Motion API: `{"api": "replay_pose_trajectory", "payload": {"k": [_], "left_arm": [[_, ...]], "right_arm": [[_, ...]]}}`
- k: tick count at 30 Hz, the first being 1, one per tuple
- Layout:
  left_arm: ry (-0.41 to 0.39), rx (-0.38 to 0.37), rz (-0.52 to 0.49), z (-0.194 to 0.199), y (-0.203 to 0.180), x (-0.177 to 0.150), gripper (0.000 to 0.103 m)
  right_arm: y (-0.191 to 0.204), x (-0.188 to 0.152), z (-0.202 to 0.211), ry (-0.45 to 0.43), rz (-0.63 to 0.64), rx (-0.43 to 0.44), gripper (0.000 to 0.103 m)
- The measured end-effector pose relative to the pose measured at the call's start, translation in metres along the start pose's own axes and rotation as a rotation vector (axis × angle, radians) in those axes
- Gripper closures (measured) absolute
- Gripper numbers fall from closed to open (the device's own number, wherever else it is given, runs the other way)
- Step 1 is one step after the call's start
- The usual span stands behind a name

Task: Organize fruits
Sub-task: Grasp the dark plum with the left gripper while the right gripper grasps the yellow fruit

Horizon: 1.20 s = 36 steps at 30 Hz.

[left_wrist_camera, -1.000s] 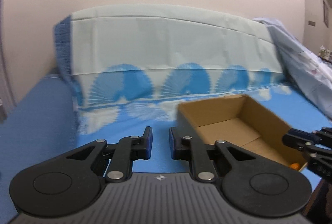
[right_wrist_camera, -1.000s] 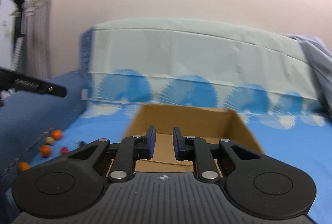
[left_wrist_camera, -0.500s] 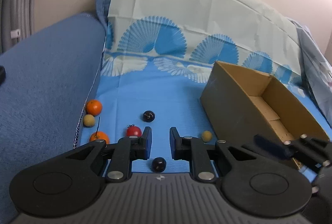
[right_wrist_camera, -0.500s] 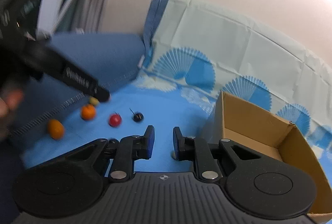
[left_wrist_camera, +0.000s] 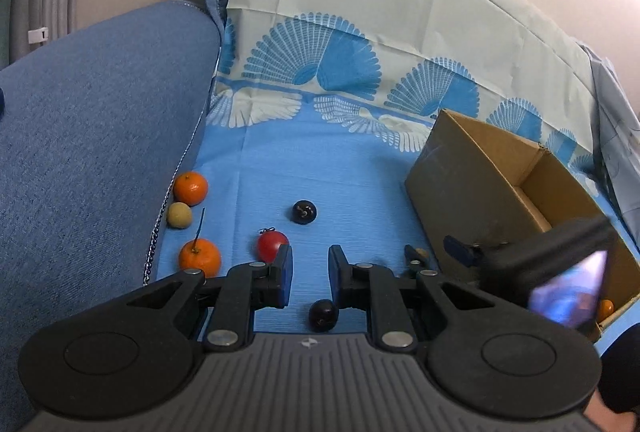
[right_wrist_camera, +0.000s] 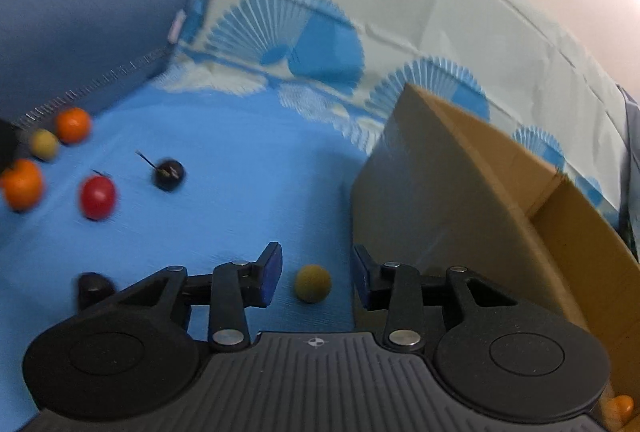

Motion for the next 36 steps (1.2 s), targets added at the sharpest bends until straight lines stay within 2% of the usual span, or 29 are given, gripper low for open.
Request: {"api": "replay_pose_trajectory", "payload": {"k": [5, 7, 8, 9, 10, 13, 16, 18, 21, 24, 27, 30, 31, 36], "left_arm": [[0.027, 0.011, -0.024, -0.012, -0.002, -0.001, 0.082], [0.029, 0.012, -0.035, -0.015, -0.004, -0.001, 0.082], [0.03, 0.011, -0.038, -0.015, -0.004, -0.002, 0.082], [0.031, 0.011, -0.039, -0.016, -0.004, -0.002, 0.081], [0.034, 0.01, -0.038, -0.017, -0.004, -0.002, 0.081], [0.057, 0.002, -0.02, -0.022, -0.001, -0.004, 0.081], [0.122, -0.011, -0.01, -0.035, 0.001, -0.007, 0.081], [0.165, -0.034, -0.009, -0.044, 0.0, -0.01, 0.081], [0.22, -0.055, 0.007, -0.056, 0.001, -0.014, 0.073], [0.263, -0.059, 0.018, -0.065, 0.002, -0.018, 0.073], [0.285, -0.057, -0.019, -0.071, -0.006, -0.022, 0.073], [0.305, -0.042, -0.097, -0.077, -0.019, -0.028, 0.072], [0.302, -0.024, -0.121, -0.078, -0.023, -0.03, 0.067], [0.308, 0.034, -0.183, -0.084, -0.029, -0.035, 0.065]], "right_arm": [[0.01, -0.008, -0.025, 0.072, 0.0, -0.029, 0.064], [0.008, -0.008, -0.027, 0.067, -0.027, -0.032, 0.066], [0.007, -0.008, -0.028, 0.069, -0.042, -0.026, 0.069], [0.005, -0.008, -0.029, 0.068, -0.056, -0.032, 0.077], [0.002, -0.009, -0.03, 0.063, -0.066, -0.034, 0.078], [-0.002, -0.01, -0.021, 0.037, -0.112, 0.013, 0.078], [-0.001, -0.012, 0.001, 0.008, -0.108, 0.072, 0.078], [0.002, -0.017, 0.015, 0.015, -0.099, 0.13, 0.078], [0.005, -0.026, 0.041, 0.026, -0.066, 0.191, 0.078], [0.005, -0.03, 0.06, 0.029, -0.091, 0.27, 0.078], [0.003, -0.03, 0.072, 0.03, -0.107, 0.346, 0.078], [0.004, -0.035, 0.074, 0.064, -0.13, 0.415, 0.078], [0.005, -0.037, 0.074, 0.073, -0.125, 0.415, 0.078], [0.005, -0.043, 0.062, 0.13, -0.137, 0.429, 0.077]]}}
Point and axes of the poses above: each gripper's, at about its wrist camera, not at the fingertips, and z roughly against the way its jaws point, y to its left, x to its top, the point moved 6 cm from there along -z, roughly the way its jaws point, and after that the axes turned 2 degrees about -y, right-handed, at the moved point
